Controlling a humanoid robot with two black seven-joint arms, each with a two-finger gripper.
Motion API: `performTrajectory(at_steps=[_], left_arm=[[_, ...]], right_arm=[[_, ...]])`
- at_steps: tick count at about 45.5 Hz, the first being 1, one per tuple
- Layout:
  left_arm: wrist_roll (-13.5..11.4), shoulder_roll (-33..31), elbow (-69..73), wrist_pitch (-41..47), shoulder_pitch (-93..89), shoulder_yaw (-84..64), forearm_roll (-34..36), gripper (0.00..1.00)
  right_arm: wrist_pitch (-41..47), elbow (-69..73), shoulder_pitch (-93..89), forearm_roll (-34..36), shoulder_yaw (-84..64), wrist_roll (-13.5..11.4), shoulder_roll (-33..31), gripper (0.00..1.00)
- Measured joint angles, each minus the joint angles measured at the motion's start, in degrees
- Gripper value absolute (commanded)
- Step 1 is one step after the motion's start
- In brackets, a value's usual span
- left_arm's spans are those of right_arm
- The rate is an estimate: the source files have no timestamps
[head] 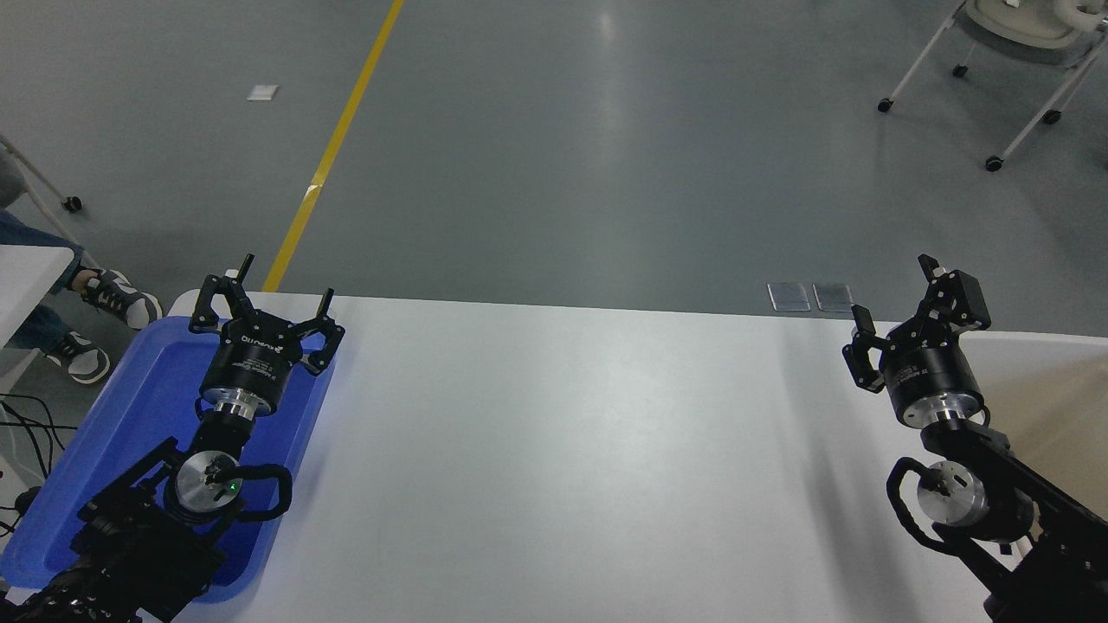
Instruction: Pick up paper ball place in dustbin
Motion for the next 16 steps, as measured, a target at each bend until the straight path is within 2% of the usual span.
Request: performTrajectory(at_steps=[16], left_arm=[[0.0,0.0,0.0,0.0,0.0,0.0,0.0,1.00]], right_arm=[[-0.6,0.1,-0.8,-2.2,-0.1,1.5,2.7,1.00]])
